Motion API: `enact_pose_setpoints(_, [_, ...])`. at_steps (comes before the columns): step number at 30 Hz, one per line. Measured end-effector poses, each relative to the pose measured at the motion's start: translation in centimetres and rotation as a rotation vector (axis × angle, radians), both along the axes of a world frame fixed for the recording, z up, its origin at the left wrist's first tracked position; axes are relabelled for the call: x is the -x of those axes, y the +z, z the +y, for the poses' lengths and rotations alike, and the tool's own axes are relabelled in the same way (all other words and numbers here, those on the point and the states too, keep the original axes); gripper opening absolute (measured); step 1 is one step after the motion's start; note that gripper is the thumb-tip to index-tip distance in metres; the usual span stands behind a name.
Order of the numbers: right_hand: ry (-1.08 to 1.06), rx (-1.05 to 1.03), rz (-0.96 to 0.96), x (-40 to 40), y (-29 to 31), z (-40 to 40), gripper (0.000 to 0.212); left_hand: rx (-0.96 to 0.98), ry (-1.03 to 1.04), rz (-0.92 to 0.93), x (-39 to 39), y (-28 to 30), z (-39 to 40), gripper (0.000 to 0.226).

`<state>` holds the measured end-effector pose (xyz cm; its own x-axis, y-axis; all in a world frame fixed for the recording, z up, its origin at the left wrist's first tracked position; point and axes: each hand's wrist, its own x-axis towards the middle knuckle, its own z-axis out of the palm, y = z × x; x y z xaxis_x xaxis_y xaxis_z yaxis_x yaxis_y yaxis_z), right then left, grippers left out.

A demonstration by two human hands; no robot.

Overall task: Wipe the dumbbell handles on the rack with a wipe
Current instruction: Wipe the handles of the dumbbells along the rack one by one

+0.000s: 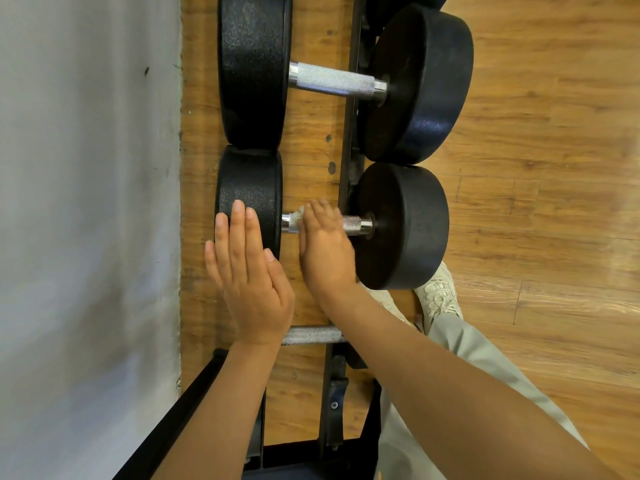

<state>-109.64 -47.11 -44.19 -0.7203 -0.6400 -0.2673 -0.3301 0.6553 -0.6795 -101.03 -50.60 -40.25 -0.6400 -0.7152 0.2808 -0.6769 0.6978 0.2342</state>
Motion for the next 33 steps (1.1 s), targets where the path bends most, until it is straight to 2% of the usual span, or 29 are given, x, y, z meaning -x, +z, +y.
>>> enact_pose_setpoints(4, [0.127,0.061,-0.04,-0.2,0.9,-0.8,0.037,-0.005,-0.009,-0.002,-0.1,0.1,0.0,0.047])
enact_pose_setpoints(9, [0.059,-0.204,-0.01,3.2,0.3,3.3,0.049,-0.006,-0.002,-0.009,0.1,0.2,0.1,0.047])
enact_pose_setpoints(12, [0.088,-0.263,-0.037,3.5,0.3,3.5,0.051,0.002,0.013,-0.019,0.4,0.4,0.1,0.047])
enact_pose_setpoints(14, [0.088,-0.217,-0.087,3.1,0.4,3.1,0.051,-0.011,0.014,-0.027,0.4,0.6,0.2,0.047])
enact_pose_setpoints(20, [0.197,0.12,-0.205,3.9,2.2,4.7,0.039,-0.019,0.026,-0.022,0.7,0.8,0.4,0.048])
enact_pose_setpoints(24, [0.118,0.336,-0.102,6.3,4.8,8.0,0.032,-0.02,0.045,0.009,0.9,0.6,0.7,0.047])
enact_pose_setpoints(27, [0.072,0.383,0.044,8.2,6.0,11.5,0.029,-0.021,0.065,0.022,1.2,0.6,0.8,0.047])
enact_pose_setpoints(30, [0.131,0.394,0.19,9.9,5.5,15.1,0.03,-0.024,0.101,0.047,1.7,0.5,1.2,0.047])
enact_pose_setpoints(33, [0.295,0.358,0.198,10.5,3.2,17.2,0.032,0.004,0.157,0.075,2.2,0.1,1.3,0.046])
